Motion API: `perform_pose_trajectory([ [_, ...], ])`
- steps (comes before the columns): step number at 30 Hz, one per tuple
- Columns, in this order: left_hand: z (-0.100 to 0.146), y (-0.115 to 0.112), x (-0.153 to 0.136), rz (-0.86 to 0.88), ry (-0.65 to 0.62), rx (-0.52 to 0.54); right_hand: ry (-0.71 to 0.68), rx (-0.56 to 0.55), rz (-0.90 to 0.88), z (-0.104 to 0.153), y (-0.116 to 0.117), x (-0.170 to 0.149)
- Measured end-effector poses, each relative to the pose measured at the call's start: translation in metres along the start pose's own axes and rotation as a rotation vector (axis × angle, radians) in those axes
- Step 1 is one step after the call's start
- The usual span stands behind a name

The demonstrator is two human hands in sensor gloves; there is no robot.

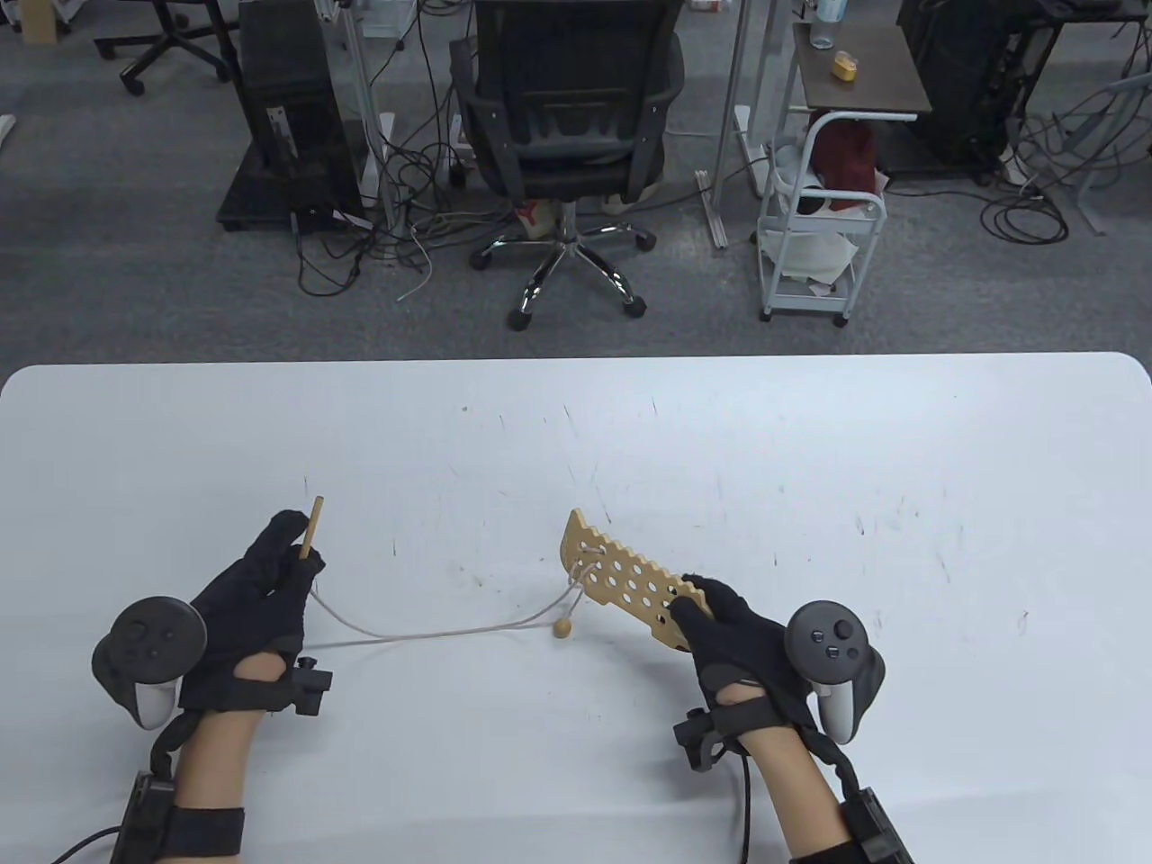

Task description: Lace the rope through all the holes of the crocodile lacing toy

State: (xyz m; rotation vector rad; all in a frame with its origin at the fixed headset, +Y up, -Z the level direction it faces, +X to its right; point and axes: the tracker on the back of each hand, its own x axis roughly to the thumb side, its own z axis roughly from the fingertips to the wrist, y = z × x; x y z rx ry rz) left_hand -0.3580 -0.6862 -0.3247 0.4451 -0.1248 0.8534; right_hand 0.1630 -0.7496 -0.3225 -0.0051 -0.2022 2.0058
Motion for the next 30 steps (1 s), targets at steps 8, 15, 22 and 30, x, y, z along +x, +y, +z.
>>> perform_pose_trajectory([
  [8,0.001,-0.021,0.012,0.023,-0.049,-0.132,-0.040,0.022,0.021,0.005,0.005,0.011],
  [15,0.006,-0.046,0.028,-0.002,-0.119,-0.258,-0.061,0.047,0.040,0.011,0.012,0.018],
  [22,0.013,-0.067,0.043,0.007,-0.178,-0.349,-0.076,0.064,0.050,0.012,0.016,0.022],
  [30,0.021,-0.089,0.055,0.010,-0.221,-0.442,-0.098,0.097,0.049,0.017,0.023,0.029],
])
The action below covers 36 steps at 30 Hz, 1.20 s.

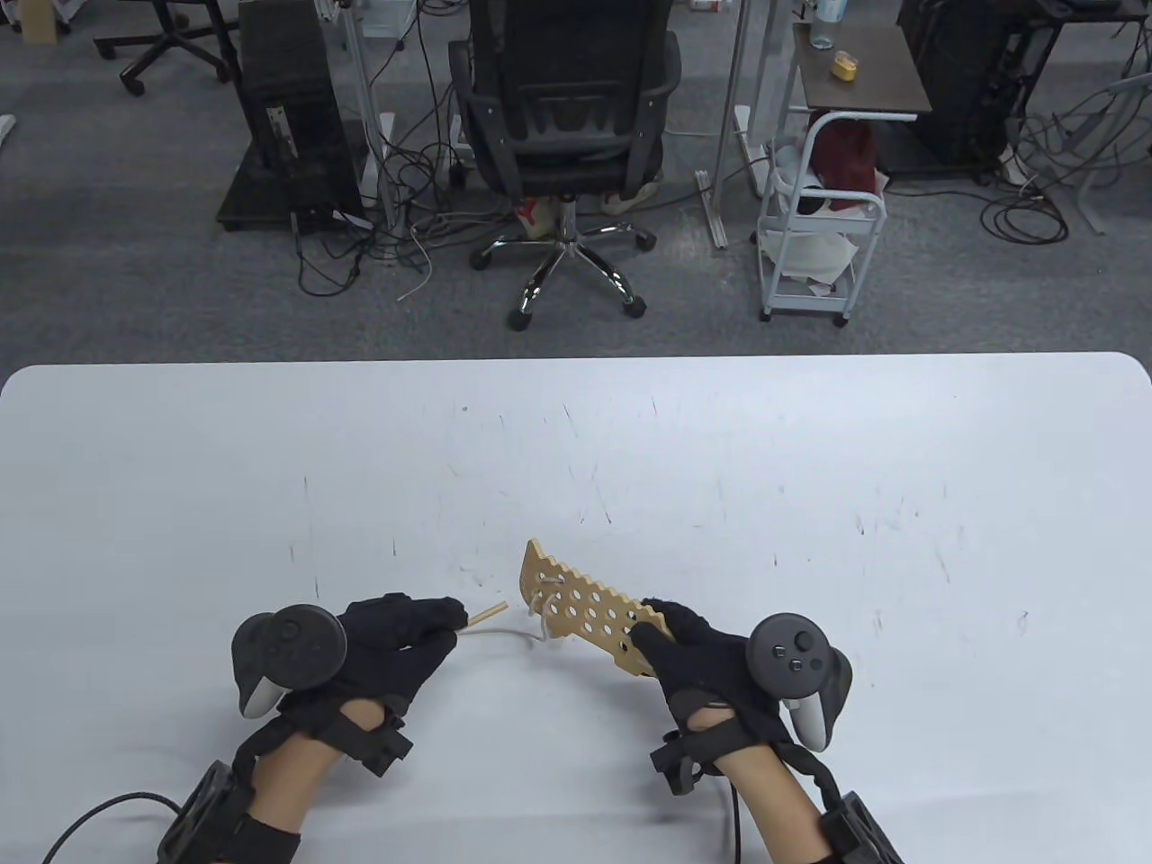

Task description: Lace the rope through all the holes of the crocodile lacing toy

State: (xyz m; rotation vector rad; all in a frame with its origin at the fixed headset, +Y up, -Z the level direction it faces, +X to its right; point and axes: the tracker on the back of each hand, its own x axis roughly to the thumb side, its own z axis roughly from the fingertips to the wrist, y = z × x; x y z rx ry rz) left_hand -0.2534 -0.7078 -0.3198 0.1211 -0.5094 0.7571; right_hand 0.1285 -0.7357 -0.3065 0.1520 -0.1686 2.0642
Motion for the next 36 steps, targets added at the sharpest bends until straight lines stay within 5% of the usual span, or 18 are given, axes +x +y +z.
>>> perform_pose_trajectory([
  [16,-0.003,-0.020,0.013,-0.009,-0.030,-0.092,-0.059,0.070,0.006,0.008,0.012,0.016],
  [24,-0.001,-0.020,0.014,-0.042,-0.049,-0.007,-0.078,0.110,-0.025,0.010,0.017,0.019],
  [28,0.003,-0.018,0.020,-0.323,-0.043,0.089,-0.052,0.133,-0.047,0.010,0.020,0.016],
  [36,0.002,-0.025,0.012,-0.215,0.015,0.059,-0.038,0.172,-0.126,0.010,0.024,0.015],
])
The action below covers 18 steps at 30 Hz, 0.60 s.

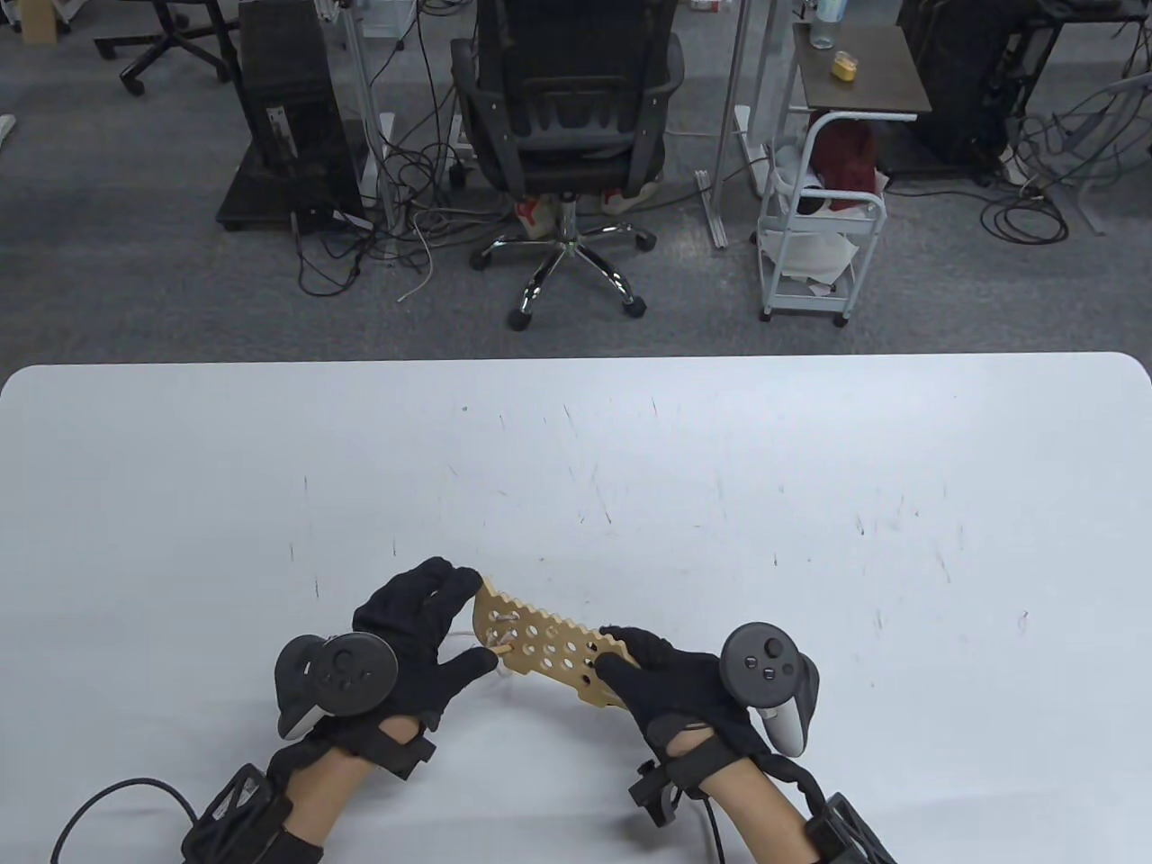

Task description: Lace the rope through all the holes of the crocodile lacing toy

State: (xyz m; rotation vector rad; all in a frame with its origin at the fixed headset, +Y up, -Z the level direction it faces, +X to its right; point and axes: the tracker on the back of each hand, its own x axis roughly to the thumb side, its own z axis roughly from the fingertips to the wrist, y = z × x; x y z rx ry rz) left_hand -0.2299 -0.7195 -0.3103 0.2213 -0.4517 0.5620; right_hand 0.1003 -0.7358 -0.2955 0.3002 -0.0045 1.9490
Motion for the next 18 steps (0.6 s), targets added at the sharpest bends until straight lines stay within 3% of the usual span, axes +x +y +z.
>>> perform_pose_trajectory([
  [10,-0.001,-0.012,0.000,0.012,0.043,-0.087,-0.011,0.066,-0.059,0.000,0.007,0.002],
  [18,0.000,-0.008,0.005,-0.048,0.018,-0.064,0.040,0.067,-0.115,-0.001,0.007,-0.005],
])
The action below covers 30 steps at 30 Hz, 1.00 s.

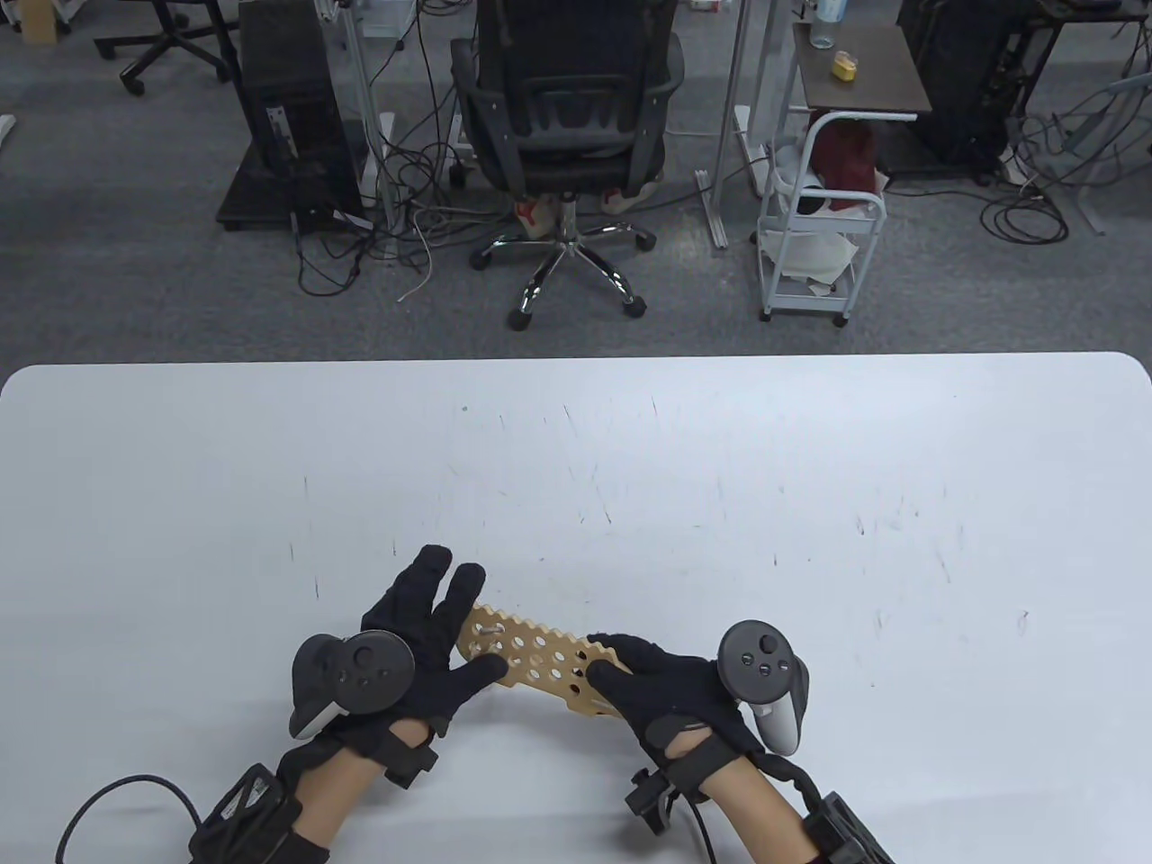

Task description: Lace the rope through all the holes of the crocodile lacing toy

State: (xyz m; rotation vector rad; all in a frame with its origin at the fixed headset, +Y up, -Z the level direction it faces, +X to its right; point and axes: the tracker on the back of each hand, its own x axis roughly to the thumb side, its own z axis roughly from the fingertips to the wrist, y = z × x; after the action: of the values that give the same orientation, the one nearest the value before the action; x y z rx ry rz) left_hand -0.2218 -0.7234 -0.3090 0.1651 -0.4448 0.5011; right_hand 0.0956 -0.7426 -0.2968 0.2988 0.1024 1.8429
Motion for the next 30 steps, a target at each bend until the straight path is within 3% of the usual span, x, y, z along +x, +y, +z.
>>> perform_pose_trajectory([
  [7,0.002,0.012,-0.008,0.065,0.017,0.067,0.013,-0.035,-0.001,0.001,-0.005,0.000],
  [14,0.005,0.027,-0.028,0.161,0.111,0.161,0.020,-0.042,-0.010,0.001,-0.007,0.000],
  [18,0.004,0.028,-0.038,0.211,0.159,0.160,0.023,-0.051,-0.016,0.001,-0.009,-0.001],
  [22,0.000,0.021,-0.044,0.171,0.190,0.100,0.022,-0.064,-0.030,0.002,-0.013,-0.001],
  [30,-0.008,-0.009,-0.042,0.259,0.189,-0.142,0.000,-0.047,-0.048,0.001,-0.012,0.001],
])
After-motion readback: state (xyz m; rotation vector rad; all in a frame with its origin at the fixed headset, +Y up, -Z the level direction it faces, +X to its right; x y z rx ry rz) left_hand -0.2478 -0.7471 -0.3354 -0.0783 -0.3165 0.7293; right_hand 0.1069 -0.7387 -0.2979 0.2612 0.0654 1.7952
